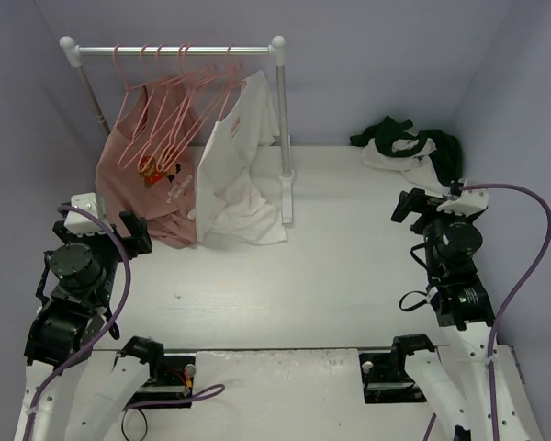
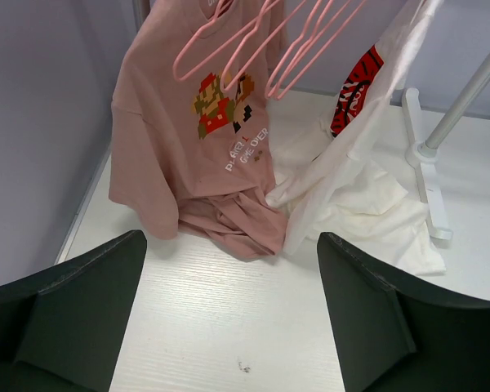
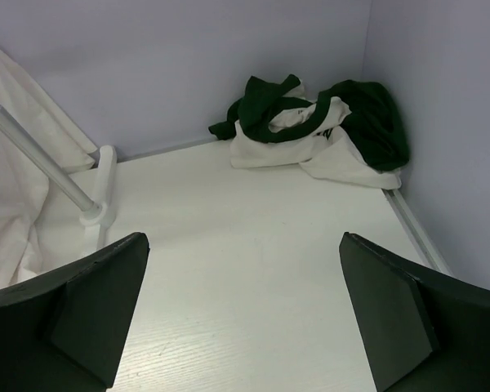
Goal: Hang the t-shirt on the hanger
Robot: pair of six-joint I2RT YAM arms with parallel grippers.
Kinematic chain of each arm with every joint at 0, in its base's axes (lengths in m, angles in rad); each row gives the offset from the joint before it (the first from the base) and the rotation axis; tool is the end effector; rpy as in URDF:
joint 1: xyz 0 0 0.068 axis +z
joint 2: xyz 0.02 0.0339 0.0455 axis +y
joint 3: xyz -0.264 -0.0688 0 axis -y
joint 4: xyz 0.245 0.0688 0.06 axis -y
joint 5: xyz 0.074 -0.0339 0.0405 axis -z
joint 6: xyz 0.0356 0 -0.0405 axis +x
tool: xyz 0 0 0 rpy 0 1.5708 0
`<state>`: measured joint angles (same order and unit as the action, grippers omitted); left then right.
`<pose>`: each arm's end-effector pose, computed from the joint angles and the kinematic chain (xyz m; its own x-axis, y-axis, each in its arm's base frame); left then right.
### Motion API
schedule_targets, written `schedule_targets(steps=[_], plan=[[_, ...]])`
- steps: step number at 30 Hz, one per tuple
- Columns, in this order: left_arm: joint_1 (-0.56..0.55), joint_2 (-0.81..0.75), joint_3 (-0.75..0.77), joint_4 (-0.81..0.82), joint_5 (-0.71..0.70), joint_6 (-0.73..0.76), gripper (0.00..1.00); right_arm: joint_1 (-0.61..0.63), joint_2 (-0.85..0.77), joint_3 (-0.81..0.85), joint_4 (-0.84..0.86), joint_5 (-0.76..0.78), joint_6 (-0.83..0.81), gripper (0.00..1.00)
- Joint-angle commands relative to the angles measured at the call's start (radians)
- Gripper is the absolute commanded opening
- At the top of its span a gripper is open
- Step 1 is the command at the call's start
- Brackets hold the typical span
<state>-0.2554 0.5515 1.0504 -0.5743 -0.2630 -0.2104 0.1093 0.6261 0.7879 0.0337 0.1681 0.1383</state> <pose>0.0891 -0.0137 0.4136 -0.0698 -0.1902 -0.9793 -0.0220 0.9817 -0.1891 0.1450 0.0099 0.3881 0.1989 0.1586 -0.9671 0.0284 0.9855 0.1674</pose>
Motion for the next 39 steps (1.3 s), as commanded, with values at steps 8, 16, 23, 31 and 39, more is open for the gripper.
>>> schedule_targets(steps=[8, 16, 23, 31, 39], plan=[[-0.005, 0.072, 0.04, -0.014, 0.011, -0.04, 0.82, 0.0, 0.362, 0.14, 0.087, 0.16, 0.084, 1.0], [-0.005, 0.157, 0.106, -0.091, 0.103, -0.084, 0.82, -0.051, 0.912, 0.521, 0.101, 0.235, 0.192, 1.0], [-0.006, 0.173, 0.094, -0.108, 0.161, -0.054, 0.82, -0.095, 1.36, 0.913, 0.106, 0.144, 0.108, 1.0], [-0.005, 0.208, 0.097, -0.111, 0.207, -0.063, 0.82, -0.154, 1.726, 1.254, 0.112, -0.015, -0.044, 0.98], [-0.007, 0.256, 0.105, -0.122, 0.223, -0.063, 0.82, -0.206, 1.915, 1.45, 0.123, -0.177, -0.123, 0.82]])
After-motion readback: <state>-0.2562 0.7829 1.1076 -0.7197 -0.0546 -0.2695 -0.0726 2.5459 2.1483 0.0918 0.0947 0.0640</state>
